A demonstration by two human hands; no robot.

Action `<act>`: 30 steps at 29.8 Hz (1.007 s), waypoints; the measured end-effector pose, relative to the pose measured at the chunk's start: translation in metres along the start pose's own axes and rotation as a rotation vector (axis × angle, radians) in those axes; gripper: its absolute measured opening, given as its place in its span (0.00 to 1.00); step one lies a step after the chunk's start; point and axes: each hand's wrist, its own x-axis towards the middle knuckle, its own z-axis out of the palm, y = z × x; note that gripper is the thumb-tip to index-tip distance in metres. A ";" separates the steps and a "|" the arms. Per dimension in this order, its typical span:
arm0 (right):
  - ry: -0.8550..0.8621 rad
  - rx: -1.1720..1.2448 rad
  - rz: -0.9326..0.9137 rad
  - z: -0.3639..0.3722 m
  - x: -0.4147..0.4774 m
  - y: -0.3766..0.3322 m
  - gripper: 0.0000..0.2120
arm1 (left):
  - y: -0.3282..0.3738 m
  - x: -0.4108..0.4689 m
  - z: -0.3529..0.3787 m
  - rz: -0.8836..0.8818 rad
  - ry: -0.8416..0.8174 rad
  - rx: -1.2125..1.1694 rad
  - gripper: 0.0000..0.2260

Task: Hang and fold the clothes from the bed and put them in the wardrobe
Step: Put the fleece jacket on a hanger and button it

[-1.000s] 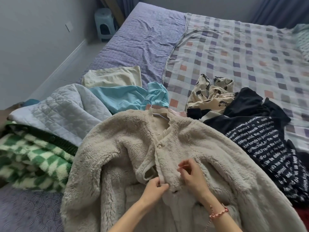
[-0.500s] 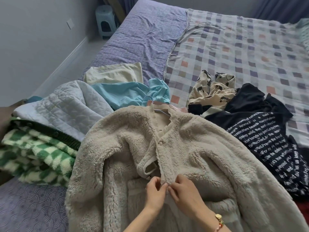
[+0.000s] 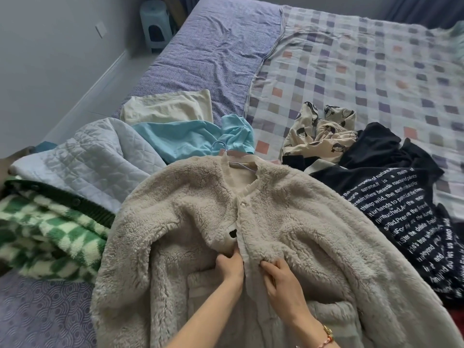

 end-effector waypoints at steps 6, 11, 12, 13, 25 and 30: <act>-0.187 -0.026 0.041 0.000 -0.004 0.005 0.17 | -0.004 -0.016 -0.014 0.236 0.031 0.372 0.08; -0.235 -0.474 -0.088 -0.002 -0.012 0.004 0.15 | -0.001 -0.026 -0.072 0.528 -0.052 0.873 0.11; -0.229 -0.532 -0.094 -0.001 -0.015 0.000 0.16 | 0.008 -0.030 -0.085 0.576 -0.039 0.948 0.10; -0.228 -0.583 -0.111 0.001 -0.017 0.000 0.17 | 0.017 -0.029 -0.091 0.613 -0.040 0.949 0.11; -0.068 0.386 0.350 -0.046 -0.017 0.010 0.09 | -0.082 -0.004 -0.002 0.385 -0.295 1.075 0.32; -0.124 0.387 0.271 -0.042 -0.017 0.017 0.11 | -0.106 0.019 0.012 0.683 -0.123 1.254 0.34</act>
